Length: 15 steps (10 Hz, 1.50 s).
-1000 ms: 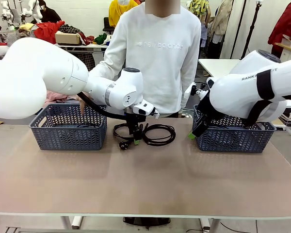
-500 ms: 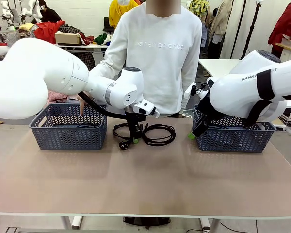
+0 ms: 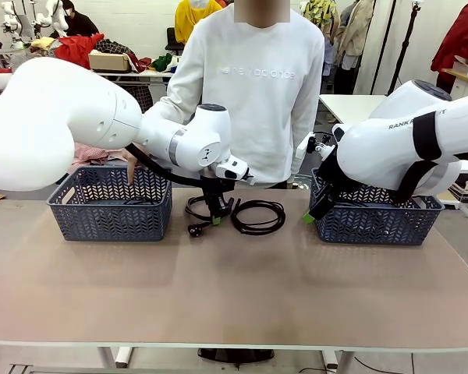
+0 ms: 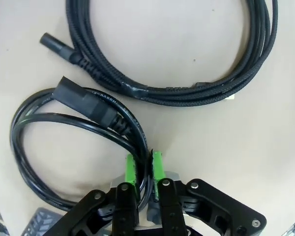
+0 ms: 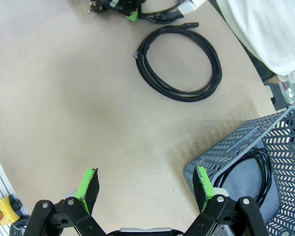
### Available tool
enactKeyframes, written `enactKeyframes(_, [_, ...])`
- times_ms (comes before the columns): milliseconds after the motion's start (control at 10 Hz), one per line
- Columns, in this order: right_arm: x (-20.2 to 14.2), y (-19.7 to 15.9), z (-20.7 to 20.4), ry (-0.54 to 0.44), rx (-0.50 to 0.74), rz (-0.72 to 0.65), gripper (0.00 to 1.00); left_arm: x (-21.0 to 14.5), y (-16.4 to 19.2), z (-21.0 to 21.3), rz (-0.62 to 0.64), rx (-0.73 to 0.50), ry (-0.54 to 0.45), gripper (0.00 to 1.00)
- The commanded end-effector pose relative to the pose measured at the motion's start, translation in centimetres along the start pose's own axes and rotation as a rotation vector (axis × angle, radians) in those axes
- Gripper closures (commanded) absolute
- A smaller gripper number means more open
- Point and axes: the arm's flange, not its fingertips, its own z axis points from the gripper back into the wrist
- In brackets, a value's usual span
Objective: Organize the cables according to human instructions.
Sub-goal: Pick up a bundle of cables and place it in the basket indicated by the human.
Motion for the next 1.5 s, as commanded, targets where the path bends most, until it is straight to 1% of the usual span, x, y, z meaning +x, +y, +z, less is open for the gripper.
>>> enactKeyframes(0, [0.1,0.0,0.1,0.003,-0.008,0.006,0.00,-0.4,-0.2,1.1,0.044,0.038,0.029,1.00])
enactKeyframes(200, [0.1,0.0,0.1,0.003,-0.008,0.006,0.00,-0.2,-0.3,2.8,0.123,0.098,0.019,1.00])
enactKeyframes(300, [0.1,0.0,0.1,0.003,-0.008,0.006,0.00,-0.1,-0.4,4.7,0.136,0.128,0.012,1.00])
enactKeyframes(500, [0.1,0.0,0.1,0.003,-0.008,0.006,0.00,0.1,-1.4,8.4,0.117,0.155,-0.014,1.00])
enactKeyframes(700, [0.1,0.0,0.1,0.003,-0.008,0.006,0.00,-0.4,-3.1,12.1,0.045,0.162,-0.003,1.00])
enactKeyframes(900, [0.1,0.0,0.1,0.003,-0.008,0.006,0.00,-2.3,-3.6,15.8,-0.031,0.154,-0.001,1.00])
enactKeyframes(1000, [0.1,0.0,0.1,0.003,-0.008,0.006,0.00,-3.5,-3.6,17.4,-0.045,0.174,0.013,1.00])
enactKeyframes(1200, [0.1,0.0,0.1,0.003,-0.008,0.006,0.00,-6.6,-2.6,20.1,-0.107,0.214,0.016,1.00])
enactKeyframes(1400, [0.1,0.0,0.1,0.003,-0.008,0.006,0.00,-10.0,-1.1,21.5,-0.121,0.230,-0.001,1.00])
